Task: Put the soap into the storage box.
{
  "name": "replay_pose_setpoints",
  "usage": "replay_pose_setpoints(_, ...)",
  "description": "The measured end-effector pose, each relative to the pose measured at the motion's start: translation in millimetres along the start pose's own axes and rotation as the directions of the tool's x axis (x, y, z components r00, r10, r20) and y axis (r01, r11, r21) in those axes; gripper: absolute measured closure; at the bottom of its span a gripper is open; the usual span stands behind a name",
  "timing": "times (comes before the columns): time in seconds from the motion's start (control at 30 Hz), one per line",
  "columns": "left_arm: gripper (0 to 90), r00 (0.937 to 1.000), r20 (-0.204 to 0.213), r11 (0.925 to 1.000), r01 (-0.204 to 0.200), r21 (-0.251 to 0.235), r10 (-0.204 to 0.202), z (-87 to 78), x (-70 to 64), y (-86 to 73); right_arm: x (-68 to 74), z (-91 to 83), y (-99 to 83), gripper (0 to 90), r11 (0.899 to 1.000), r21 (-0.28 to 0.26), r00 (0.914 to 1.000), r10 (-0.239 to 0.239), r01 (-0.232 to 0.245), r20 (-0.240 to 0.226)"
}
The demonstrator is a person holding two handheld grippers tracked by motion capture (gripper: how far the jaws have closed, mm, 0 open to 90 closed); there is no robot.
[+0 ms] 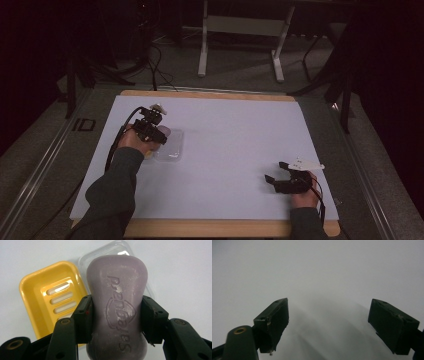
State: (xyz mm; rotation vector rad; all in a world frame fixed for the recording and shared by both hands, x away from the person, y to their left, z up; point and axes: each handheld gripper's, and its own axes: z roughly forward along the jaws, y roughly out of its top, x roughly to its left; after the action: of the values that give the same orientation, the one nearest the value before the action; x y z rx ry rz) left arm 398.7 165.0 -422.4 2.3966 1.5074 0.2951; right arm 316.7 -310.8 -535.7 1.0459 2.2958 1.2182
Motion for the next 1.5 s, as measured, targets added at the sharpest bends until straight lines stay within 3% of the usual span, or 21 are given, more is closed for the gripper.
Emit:
replay_pose_setpoints(0.47, 49.9, 0.9995, -0.027, 0.9998, 0.015, 0.015, -0.014, 3.3, 10.9, -0.6, -0.4, 0.1, 0.0, 16.5, 1.000, -0.002, 1.0000, 0.001, -0.001, -0.001)
replay_pose_setpoints(0.9, 49.9, 0.9975, -0.018, 0.9976, 0.068, -0.005, -0.069, 3.7, 18.1, -2.1, -0.4, 0.2, 0.1, 16.5, 1.000, 0.000, 1.0000, 0.001, -0.001, -0.002)
replay_pose_setpoints(1.5, 49.9, 0.9932, -0.030, 0.9937, 0.112, -0.004, -0.112, 6.5, 27.2, -3.8, -0.3, -0.2, -0.1, 16.5, 1.000, -0.005, 1.0000, 0.005, -0.005, -0.001)
